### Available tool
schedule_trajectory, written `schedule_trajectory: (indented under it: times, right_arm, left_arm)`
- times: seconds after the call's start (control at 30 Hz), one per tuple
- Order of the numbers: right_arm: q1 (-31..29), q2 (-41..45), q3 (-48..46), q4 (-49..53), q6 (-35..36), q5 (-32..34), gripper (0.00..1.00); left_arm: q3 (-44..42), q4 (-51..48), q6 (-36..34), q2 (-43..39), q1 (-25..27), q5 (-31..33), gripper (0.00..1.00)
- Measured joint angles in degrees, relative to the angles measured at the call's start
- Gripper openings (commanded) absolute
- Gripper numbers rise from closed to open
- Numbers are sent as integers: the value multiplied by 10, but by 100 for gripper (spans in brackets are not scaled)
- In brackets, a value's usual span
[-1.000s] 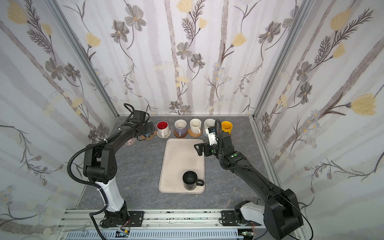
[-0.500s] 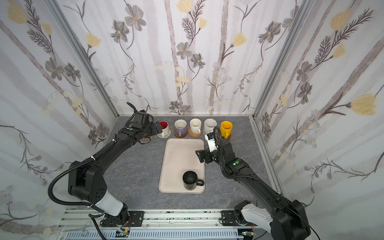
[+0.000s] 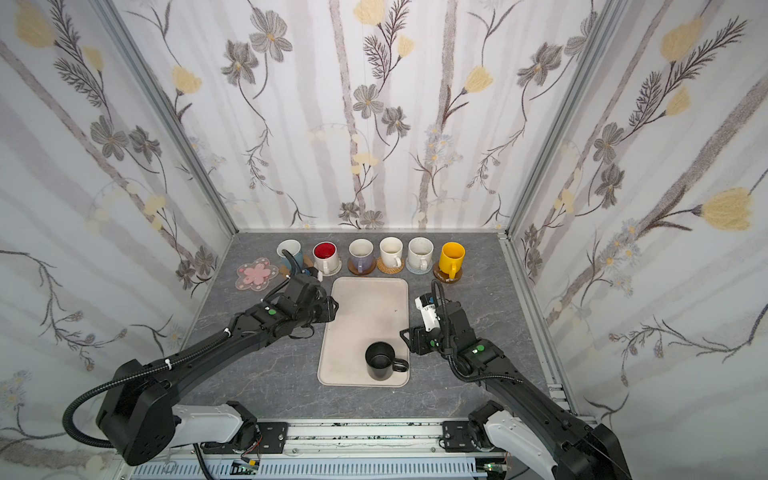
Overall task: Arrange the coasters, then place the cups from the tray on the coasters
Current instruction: 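Lower the right gripper over the black mug rim while the left gripper hovers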
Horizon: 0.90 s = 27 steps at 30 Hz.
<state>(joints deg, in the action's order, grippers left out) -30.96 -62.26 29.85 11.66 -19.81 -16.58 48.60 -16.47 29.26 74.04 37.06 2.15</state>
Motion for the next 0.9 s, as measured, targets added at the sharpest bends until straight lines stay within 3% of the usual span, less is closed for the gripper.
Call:
schedule_trajectory:
  times: [0.33, 0.43, 0.63, 0.9]
  right_arm:
    - [-35, 25, -56, -9, -62, -25, 68]
    - [-41, 41, -70, -23, -77, -31, 78]
    - [-50, 55, -99, -38, -99, -35, 88]
    - [-87, 110, -137, -42, -113, -24, 92]
  left_arm:
    - [-96, 48, 6, -42, 90, -23, 34]
    - [-116, 66, 10, -36, 99, -31, 33]
    - [-127, 105, 24, -4, 101, -28, 32]
    - [-126, 132, 34, 30, 100, -28, 31]
